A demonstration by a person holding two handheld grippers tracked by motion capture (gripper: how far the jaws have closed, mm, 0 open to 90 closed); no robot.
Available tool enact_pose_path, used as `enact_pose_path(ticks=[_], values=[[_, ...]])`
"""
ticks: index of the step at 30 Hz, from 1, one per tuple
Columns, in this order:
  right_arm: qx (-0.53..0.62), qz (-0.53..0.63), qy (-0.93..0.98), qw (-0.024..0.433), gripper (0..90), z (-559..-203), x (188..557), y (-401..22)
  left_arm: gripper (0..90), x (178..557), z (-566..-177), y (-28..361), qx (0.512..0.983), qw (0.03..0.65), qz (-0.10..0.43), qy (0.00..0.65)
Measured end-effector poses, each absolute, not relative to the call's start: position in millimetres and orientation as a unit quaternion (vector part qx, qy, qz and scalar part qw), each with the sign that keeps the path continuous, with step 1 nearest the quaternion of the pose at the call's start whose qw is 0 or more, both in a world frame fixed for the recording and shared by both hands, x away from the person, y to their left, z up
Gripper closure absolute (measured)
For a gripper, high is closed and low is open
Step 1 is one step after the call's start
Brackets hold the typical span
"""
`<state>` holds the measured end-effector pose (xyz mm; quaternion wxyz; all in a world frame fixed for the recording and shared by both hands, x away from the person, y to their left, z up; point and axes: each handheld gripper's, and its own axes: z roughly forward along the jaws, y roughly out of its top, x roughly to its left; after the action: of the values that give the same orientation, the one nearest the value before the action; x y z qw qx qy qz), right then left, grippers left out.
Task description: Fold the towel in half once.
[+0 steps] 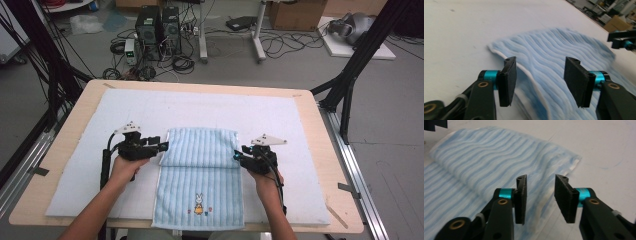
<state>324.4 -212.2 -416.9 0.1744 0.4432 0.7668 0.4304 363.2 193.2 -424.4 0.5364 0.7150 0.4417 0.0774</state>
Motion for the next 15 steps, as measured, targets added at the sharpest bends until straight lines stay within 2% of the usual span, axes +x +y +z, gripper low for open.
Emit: enact_pose_path(ticks=[3, 4, 13, 15], values=[[0.455, 0.421, 0.764, 0.177, 51.7, -414, 338, -213, 32.8, 376, -422, 195, 0.702, 0.543, 0.089, 0.452], [0.456, 0.419, 0.765, 0.177, 50.7, -414, 343, -213, 32.0, 379, -422, 194, 0.698, 0.542, 0.093, 0.458], [0.478, 0.386, 0.772, 0.162, 39.0, -416, 381, -207, 32.3, 398, -430, 181, 0.721, 0.507, 0.102, 0.46], [0.479, 0.374, 0.779, 0.157, 37.0, -417, 389, -202, 33.7, 403, -435, 174, 0.735, 0.484, 0.102, 0.465]])
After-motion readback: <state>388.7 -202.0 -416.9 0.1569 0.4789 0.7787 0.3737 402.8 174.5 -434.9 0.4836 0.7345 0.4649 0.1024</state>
